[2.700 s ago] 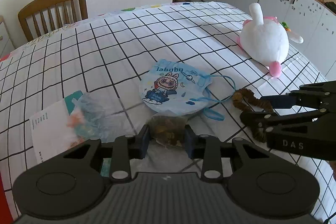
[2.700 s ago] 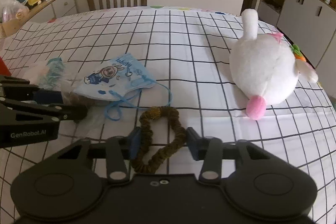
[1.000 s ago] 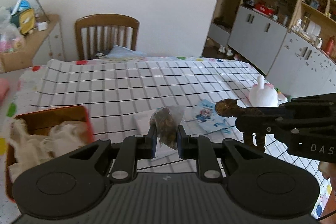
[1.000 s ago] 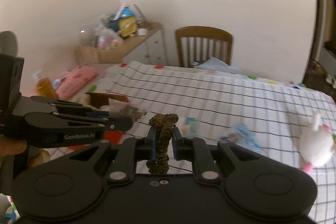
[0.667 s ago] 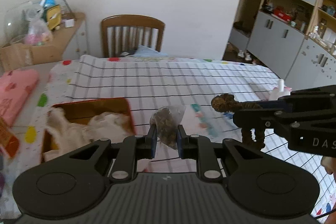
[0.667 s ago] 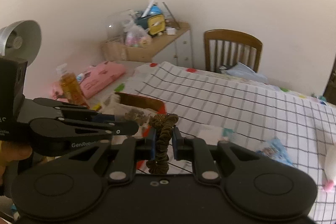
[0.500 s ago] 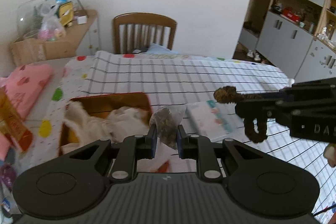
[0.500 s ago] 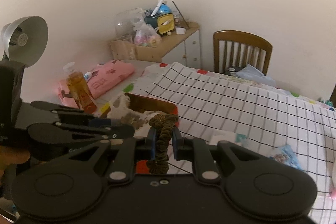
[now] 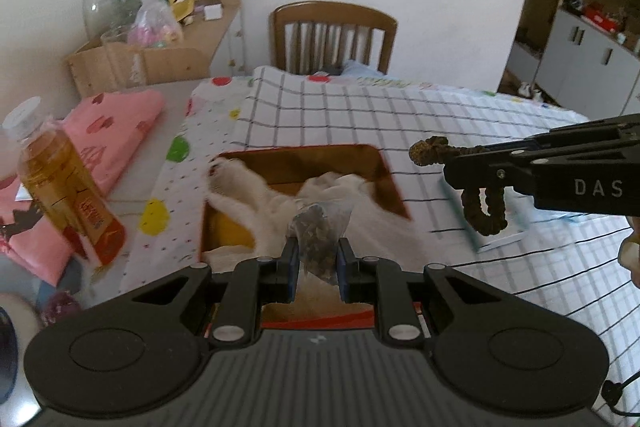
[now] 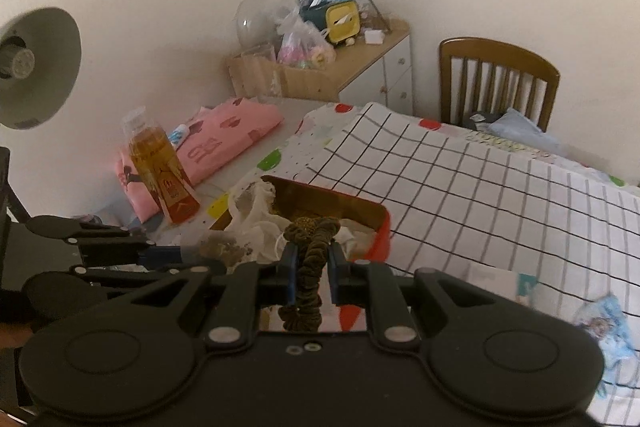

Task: Organize soft objects
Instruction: 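Lift the pouch and scrunchie and carry both over the red tin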

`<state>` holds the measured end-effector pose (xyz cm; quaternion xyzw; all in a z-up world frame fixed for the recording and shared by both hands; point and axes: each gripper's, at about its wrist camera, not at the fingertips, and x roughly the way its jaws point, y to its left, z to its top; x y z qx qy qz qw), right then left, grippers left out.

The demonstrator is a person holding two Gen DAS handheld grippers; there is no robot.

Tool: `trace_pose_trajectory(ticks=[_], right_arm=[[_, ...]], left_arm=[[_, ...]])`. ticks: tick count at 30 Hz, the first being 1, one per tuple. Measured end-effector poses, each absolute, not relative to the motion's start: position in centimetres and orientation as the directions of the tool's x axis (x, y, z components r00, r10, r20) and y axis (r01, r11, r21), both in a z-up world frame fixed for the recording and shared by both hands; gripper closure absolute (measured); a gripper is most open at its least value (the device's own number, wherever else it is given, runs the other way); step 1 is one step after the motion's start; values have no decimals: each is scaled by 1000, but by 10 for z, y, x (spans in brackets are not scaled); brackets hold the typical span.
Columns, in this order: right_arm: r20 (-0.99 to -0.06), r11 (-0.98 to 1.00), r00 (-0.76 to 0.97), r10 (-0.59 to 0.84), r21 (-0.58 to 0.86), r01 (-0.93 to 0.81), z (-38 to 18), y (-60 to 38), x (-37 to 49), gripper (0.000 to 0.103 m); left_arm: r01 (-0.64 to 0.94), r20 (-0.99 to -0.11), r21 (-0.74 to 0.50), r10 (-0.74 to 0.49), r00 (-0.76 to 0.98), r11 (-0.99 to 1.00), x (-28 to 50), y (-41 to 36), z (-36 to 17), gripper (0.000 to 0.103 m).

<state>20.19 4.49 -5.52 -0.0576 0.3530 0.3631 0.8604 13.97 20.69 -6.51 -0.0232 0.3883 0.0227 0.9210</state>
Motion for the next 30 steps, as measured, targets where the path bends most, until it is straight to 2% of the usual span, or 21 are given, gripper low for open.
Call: trace_pose_trajectory(ticks=[9, 24, 30], right_arm=[[-726, 745, 430, 537, 169, -645, -93, 77, 230, 89], [-783, 738, 391, 485, 126, -663, -128, 99, 245, 88], [-783, 725, 391, 484, 108, -680, -129, 100, 243, 81]], left_arm=[[-102, -754, 14, 77, 652, 995, 157, 229, -88, 84], [-105, -801, -22, 45, 596, 994, 181, 230, -117, 84], [-109, -804, -37, 35, 594, 993, 182, 231, -119, 84]])
